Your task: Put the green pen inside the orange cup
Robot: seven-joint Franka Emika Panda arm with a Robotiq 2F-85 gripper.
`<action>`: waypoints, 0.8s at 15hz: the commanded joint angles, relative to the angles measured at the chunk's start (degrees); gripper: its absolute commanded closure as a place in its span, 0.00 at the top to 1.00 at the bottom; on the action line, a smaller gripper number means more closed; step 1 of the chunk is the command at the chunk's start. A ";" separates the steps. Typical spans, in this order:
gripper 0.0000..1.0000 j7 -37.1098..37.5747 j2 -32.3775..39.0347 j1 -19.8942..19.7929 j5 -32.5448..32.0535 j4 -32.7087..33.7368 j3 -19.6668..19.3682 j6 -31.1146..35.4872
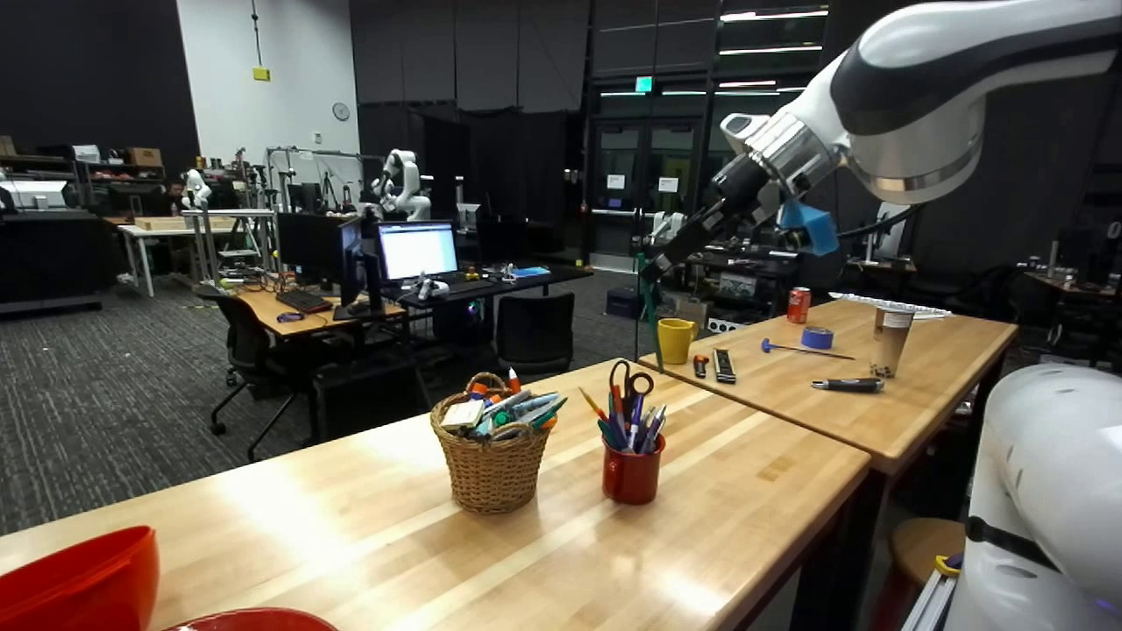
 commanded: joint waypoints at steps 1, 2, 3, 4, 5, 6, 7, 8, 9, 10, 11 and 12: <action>0.03 -3.74 5.79 5.19 2.35 0.02 -3.55 7.40; 0.03 -4.45 6.93 6.26 2.43 0.01 -4.42 8.66; 0.03 -5.24 8.19 6.95 2.44 0.00 -5.40 10.10; 0.03 -5.99 9.22 7.51 2.39 0.00 -6.22 11.49; 0.03 -6.53 10.27 7.82 2.27 0.02 -6.79 12.78; 0.03 -7.26 10.94 8.29 2.41 0.03 -7.67 13.57; 0.03 -7.88 11.87 8.29 2.28 0.04 -8.33 14.47; 0.03 -8.49 12.50 8.45 2.37 0.00 -9.13 14.92; 0.03 -8.95 13.16 8.46 2.43 0.01 -9.63 15.45; 0.03 -9.53 13.76 8.75 2.63 0.01 -10.21 15.62; 0.03 -9.97 14.27 8.91 2.80 0.02 -10.57 15.77; 0.03 -10.41 14.72 9.09 3.01 0.03 -10.93 15.73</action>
